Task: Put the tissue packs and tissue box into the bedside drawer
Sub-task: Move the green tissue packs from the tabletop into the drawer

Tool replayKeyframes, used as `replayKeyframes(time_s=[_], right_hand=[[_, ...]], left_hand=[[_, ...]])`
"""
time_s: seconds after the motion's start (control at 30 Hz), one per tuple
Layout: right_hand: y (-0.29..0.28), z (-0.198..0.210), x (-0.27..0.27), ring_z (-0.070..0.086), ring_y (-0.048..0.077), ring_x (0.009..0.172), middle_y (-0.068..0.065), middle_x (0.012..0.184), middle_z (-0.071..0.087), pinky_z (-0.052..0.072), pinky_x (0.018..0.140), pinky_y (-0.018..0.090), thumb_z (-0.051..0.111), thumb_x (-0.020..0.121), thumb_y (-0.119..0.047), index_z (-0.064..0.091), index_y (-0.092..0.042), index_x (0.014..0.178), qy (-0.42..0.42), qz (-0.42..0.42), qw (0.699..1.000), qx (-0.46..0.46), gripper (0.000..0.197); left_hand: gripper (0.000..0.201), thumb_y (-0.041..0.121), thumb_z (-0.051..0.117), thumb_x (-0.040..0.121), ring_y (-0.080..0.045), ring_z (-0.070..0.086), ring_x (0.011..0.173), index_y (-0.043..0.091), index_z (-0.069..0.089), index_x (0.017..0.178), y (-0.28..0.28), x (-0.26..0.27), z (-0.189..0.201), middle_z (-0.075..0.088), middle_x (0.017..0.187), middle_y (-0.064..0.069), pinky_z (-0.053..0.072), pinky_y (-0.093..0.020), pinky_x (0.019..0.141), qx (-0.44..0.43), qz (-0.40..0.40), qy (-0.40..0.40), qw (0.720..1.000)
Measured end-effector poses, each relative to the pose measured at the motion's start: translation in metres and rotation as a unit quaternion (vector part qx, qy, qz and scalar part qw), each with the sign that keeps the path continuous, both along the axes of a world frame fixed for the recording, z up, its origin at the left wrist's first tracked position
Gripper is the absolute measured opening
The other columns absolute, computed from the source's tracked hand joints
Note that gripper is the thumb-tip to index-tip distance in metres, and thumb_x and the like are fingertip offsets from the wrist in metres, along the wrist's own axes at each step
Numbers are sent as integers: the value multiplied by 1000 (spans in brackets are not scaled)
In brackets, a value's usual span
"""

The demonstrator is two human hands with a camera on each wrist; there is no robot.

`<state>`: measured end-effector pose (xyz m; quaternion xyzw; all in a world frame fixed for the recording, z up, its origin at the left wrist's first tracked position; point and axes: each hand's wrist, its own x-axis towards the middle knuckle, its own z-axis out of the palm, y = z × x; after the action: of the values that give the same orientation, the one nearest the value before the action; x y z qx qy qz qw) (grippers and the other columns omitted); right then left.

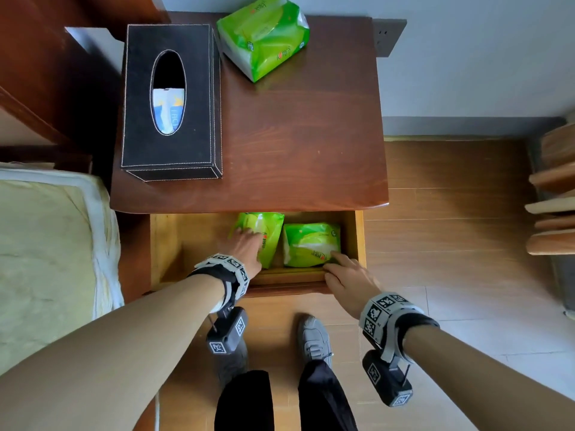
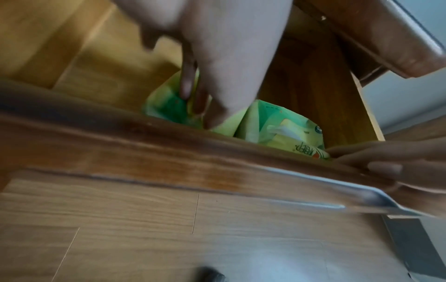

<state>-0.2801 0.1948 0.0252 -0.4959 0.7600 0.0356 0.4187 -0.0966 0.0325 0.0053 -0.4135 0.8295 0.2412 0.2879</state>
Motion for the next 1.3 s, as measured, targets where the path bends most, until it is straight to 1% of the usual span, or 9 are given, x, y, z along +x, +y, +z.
replayKeyframes(time_s=[0.1, 0.17, 0.23, 0.37, 0.47, 0.57, 0.63, 0.97, 1.3], right_hand=[[1, 6, 4, 38, 19, 130, -6, 150, 28, 42, 100, 40, 39, 95, -50, 52, -23, 131, 2, -15, 999, -37, 47], [3, 8, 8, 42, 14, 122, -9, 139, 35, 45, 95, 37, 44, 86, -63, 48, -26, 131, 8, -6, 998, -66, 58], [5, 7, 13, 42, 13, 121, -11, 135, 41, 40, 101, 36, 50, 79, -68, 44, -27, 135, 20, 53, 997, -60, 70], [-2, -8, 17, 47, 19, 124, -4, 137, 47, 36, 107, 36, 65, 79, -44, 37, -25, 139, 72, 159, 984, -18, 69], [-13, -17, 19, 57, 22, 111, -3, 125, 57, 49, 93, 37, 64, 81, -23, 45, -28, 131, 95, 157, 983, 9, 54], [-17, -15, 21, 63, 22, 96, -4, 109, 65, 53, 77, 34, 57, 81, -13, 52, -32, 119, 105, 147, 983, 27, 43], [-19, -12, 20, 63, 23, 91, -4, 102, 66, 52, 74, 32, 55, 81, -12, 54, -31, 116, 107, 158, 981, 31, 40], [8, 1, 39, 64, 24, 88, -5, 98, 67, 54, 76, 35, 54, 82, -19, 54, -32, 116, 103, 189, 975, 54, 36], [21, -16, 45, 65, 24, 94, -6, 109, 63, 54, 76, 38, 56, 82, -22, 48, -26, 117, 109, 232, 965, 64, 35]], left_hand=[[30, 30, 56, 88, -22, 52, 104, 15, 49, 113, 7, 11, 3, 49, 120, 0, 51, -43, 81, 20, 17, 29, 999], [37, 46, 49, 90, -18, 56, 93, 17, 47, 113, 13, 24, 10, 53, 116, 1, 53, -37, 71, 11, 17, 56, 998], [55, 67, 43, 85, -16, 59, 85, 20, 46, 115, 17, 38, 18, 57, 113, 4, 52, -34, 65, 28, 9, 26, 999], [91, 87, 46, 64, -16, 59, 103, 26, 46, 131, 15, 64, 23, 57, 127, 8, 50, -34, 78, 94, 10, -39, 995], [87, 69, 61, 67, -22, 56, 116, 23, 40, 138, 15, 80, 18, 51, 138, 2, 52, -38, 87, 82, -68, -79, 991], [51, 24, 64, 81, -26, 62, 100, 15, 48, 129, 20, 85, 15, 59, 119, -5, 56, -39, 78, 24, -101, -102, 989], [42, 11, 62, 84, -26, 64, 99, 13, 54, 125, 21, 83, 16, 63, 114, -7, 56, -37, 80, 13, -99, -111, 989], [29, 9, 63, 86, -25, 64, 99, 11, 63, 115, 45, 93, 23, 67, 107, -7, 55, -33, 81, 27, -133, -140, 981], [23, 6, 63, 84, -25, 64, 90, 8, 65, 106, 60, 98, 4, 68, 98, -8, 51, -31, 69, 38, -166, -142, 975]])
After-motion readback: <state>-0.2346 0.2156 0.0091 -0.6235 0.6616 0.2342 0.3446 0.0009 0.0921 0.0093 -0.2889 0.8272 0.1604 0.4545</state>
